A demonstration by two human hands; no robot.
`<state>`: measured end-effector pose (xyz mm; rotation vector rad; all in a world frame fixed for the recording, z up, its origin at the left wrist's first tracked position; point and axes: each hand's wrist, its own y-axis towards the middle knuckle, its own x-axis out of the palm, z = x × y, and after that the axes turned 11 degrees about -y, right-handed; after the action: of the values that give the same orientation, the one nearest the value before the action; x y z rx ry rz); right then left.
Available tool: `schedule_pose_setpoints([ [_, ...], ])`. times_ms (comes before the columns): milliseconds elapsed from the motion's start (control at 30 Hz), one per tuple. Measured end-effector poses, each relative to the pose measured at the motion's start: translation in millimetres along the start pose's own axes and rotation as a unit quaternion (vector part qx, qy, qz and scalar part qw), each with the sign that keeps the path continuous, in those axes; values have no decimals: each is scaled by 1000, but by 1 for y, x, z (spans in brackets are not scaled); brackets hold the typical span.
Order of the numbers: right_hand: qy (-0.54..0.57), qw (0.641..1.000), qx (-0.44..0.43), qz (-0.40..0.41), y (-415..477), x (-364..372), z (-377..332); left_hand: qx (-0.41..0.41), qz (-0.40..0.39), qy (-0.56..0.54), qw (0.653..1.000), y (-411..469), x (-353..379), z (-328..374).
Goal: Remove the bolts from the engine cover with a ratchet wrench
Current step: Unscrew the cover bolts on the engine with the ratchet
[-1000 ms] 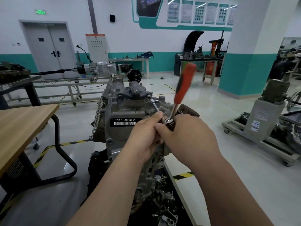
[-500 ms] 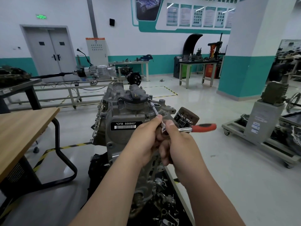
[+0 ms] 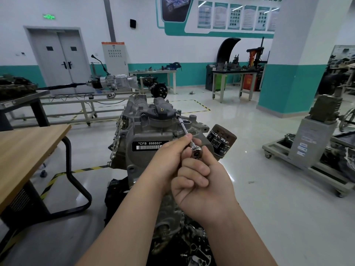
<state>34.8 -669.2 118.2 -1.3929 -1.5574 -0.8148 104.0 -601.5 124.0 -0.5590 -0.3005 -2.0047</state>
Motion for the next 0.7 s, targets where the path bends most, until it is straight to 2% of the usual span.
schedule_pose_setpoints([
  [167, -40, 999, -15, 24, 0, 6, 0, -11, 18, 0, 1000, 2, -1, -1],
  [300, -135, 987, -31, 79, 2, 6, -2, -16, 23, 3, 1000, 2, 1, -1],
  [367, -214, 970, -43, 102, 2, 5, -6, -10, 20, -1, 1000, 4, 3, -2],
  [433, -321, 936, -65, 132, 1, 2, -12, 1, 13, -6, 1000, 6, 5, -3],
  [467, -387, 906, -83, 152, 0, 0, -17, 7, 9, -5, 1000, 7, 7, -3],
  [500, -468, 860, -106, 172, -3, 0, -22, 12, 6, -1, 1000, 9, 8, -3],
  [533, -559, 797, -129, 191, -6, 2, -27, 16, 4, 4, 1000, 10, 8, -3],
  [600, -716, 640, -169, 222, -10, 9, -36, 21, -1, 9, 1000, 13, 7, -4],
  [633, -767, 567, -185, 237, -11, 13, -39, 21, 1, 10, 1000, 14, 6, -4],
  [700, -830, 447, -206, 262, -10, 21, -42, 19, 21, 11, 1000, 14, 6, -2],
])
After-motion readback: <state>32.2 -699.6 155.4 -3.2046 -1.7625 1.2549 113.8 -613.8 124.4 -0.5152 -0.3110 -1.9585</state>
